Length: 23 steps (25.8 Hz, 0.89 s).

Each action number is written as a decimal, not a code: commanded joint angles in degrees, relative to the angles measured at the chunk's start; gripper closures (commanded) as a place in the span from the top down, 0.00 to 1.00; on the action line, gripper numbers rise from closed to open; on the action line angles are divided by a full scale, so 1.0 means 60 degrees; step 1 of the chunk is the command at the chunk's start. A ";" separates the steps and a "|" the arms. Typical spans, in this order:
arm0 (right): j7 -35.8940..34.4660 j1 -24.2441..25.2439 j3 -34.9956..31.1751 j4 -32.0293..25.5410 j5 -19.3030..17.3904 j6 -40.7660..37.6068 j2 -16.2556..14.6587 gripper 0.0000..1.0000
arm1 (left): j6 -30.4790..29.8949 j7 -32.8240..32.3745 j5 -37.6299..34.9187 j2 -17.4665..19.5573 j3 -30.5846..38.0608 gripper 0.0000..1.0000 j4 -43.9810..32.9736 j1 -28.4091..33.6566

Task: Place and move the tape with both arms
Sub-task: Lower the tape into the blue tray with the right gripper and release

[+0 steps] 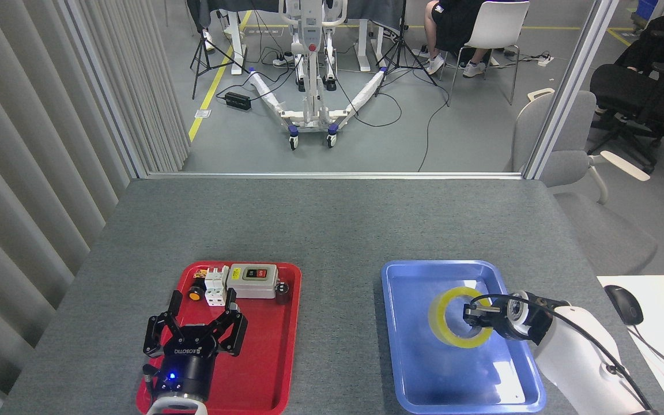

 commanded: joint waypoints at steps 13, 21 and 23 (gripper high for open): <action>-0.0221 -0.0201 -0.0032 0.0814 0.0035 -0.0194 0.0404 0.41 | -0.0349 0.0028 0.0016 0.0003 0.0001 1.00 -0.0034 0.0346; -0.0368 -0.0216 -0.0149 0.0799 0.0065 -0.0238 0.0404 0.43 | -0.0349 0.0013 0.0031 0.0003 0.0015 1.00 -0.0063 0.0346; -0.0382 -0.0216 -0.0149 0.0697 0.0094 -0.0238 0.0404 0.47 | -0.0349 0.0013 0.0031 0.0003 0.0015 1.00 -0.0063 0.0360</action>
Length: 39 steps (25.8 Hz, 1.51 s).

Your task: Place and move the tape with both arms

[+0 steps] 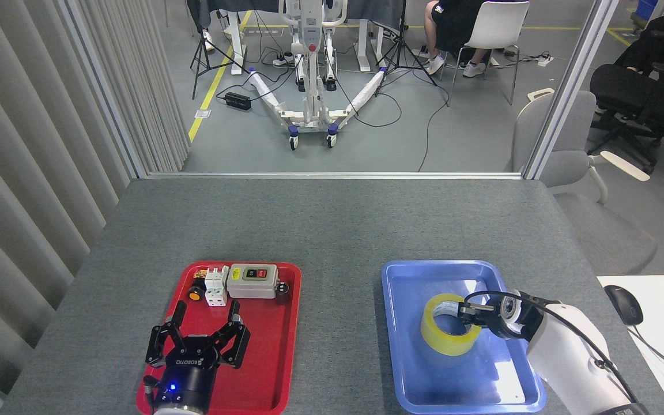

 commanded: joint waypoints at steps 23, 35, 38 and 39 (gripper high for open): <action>-0.8572 0.4596 -0.6610 -0.5200 0.4505 -0.5965 0.1465 0.99 | -0.0673 -0.0217 -0.0160 0.1069 -0.0009 1.00 -0.0139 0.0245; -0.8704 0.6368 -0.4750 -0.6343 0.4505 -0.3415 0.0909 0.99 | -0.0716 -0.0232 -0.0146 0.1099 -0.0009 1.00 0.0169 -0.0078; -0.8704 0.6427 -0.4193 -0.6357 0.4519 -0.3005 0.0718 1.00 | -0.0936 -0.0232 -0.0131 0.1084 0.0005 1.00 0.0388 -0.0151; -0.8704 0.6427 -0.4149 -0.6357 0.4519 -0.2961 0.0718 1.00 | -0.0951 -0.0232 -0.0131 0.1099 0.0005 1.00 0.0403 -0.0195</action>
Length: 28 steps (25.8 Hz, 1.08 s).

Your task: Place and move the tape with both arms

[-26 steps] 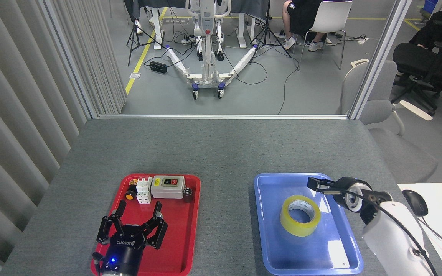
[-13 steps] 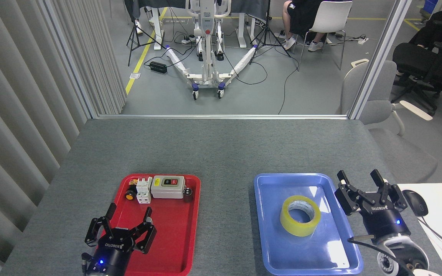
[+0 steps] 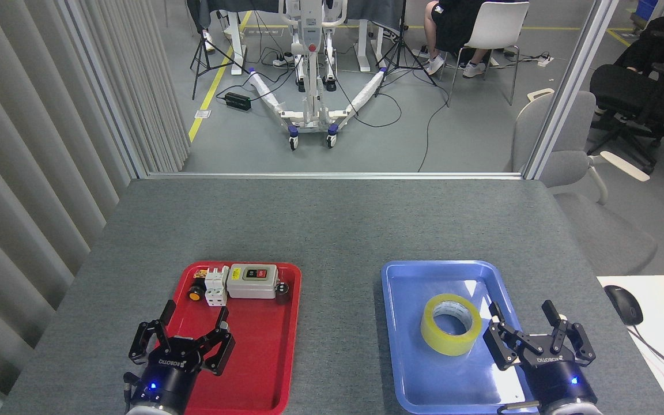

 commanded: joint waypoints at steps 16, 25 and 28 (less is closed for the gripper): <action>-0.0519 0.0076 0.0301 0.0000 0.0373 0.0280 0.0518 1.00 | -0.0161 0.0017 0.0067 0.0056 0.0038 1.00 0.0263 -0.0080; -0.0549 0.0135 -0.0255 -0.0014 0.1047 0.0104 0.1251 1.00 | -0.0175 0.0032 0.0067 0.0056 0.0052 1.00 0.0234 -0.0080; -0.0549 0.0149 -0.0241 -0.0014 0.1047 0.0104 0.1192 1.00 | -0.0190 0.0032 0.0067 0.0056 0.0052 1.00 0.0175 -0.0095</action>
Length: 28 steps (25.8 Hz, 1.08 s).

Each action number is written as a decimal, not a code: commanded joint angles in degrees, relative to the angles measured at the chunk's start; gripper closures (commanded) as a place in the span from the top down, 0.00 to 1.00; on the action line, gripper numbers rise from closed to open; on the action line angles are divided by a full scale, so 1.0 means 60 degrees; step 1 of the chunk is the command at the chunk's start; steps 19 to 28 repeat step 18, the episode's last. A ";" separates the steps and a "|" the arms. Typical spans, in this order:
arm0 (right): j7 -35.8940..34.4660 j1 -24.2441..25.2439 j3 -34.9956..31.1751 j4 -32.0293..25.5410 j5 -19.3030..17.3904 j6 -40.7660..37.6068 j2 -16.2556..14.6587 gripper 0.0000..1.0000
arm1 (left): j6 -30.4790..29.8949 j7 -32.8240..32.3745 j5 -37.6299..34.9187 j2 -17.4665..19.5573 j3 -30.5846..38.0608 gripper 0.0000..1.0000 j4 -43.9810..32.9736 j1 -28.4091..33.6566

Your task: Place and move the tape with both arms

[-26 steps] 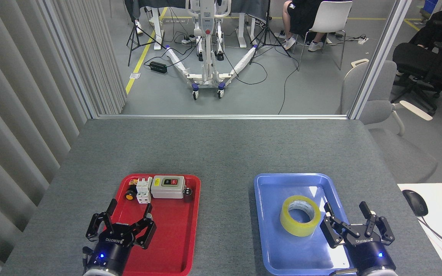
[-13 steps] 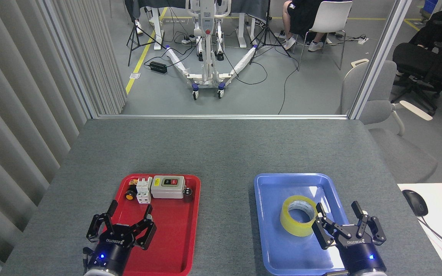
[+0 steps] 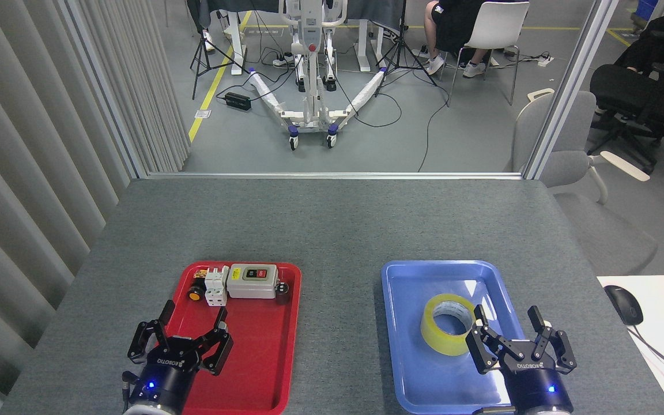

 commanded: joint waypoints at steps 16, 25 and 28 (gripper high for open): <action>-0.0003 0.0046 -0.0019 -0.0006 0.0019 0.0014 0.0013 1.00 | -0.0191 0.0000 0.0000 0.0001 0.0002 1.00 -0.0071 -0.0031; -0.0003 0.0045 -0.0019 -0.0006 0.0005 0.0014 0.0013 1.00 | -0.0205 0.0000 0.0000 0.0016 0.0002 1.00 -0.0071 -0.0031; -0.0003 0.0045 -0.0019 -0.0006 0.0005 0.0014 0.0013 1.00 | -0.0205 0.0000 0.0000 0.0016 0.0002 1.00 -0.0071 -0.0031</action>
